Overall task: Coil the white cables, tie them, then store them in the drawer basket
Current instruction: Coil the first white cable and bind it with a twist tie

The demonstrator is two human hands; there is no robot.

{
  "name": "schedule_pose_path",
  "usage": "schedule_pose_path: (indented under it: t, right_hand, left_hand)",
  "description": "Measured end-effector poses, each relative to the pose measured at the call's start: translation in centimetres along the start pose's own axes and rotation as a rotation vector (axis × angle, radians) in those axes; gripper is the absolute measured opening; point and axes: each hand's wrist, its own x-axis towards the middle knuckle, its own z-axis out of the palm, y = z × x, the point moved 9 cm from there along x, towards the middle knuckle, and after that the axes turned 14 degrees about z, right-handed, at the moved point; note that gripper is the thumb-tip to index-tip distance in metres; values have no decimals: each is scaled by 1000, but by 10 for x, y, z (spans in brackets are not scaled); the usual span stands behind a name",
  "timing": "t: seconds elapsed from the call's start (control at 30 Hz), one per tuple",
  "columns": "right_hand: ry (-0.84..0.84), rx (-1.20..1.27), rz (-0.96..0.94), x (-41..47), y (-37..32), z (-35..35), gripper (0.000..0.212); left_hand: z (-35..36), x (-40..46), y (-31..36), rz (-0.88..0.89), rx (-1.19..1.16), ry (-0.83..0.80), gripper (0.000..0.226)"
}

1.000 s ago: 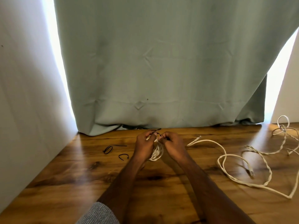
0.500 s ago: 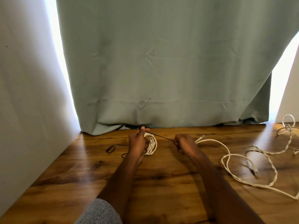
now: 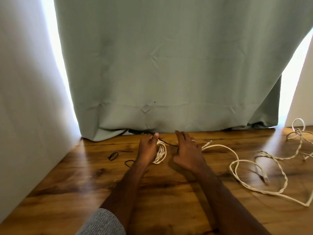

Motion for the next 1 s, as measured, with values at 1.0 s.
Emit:
schedule_pose_path:
  t: [1.0]
  right_hand:
    - [12, 470, 222, 8, 13, -1, 36]
  left_hand:
    - [-9, -3, -25, -187, -255, 225, 43]
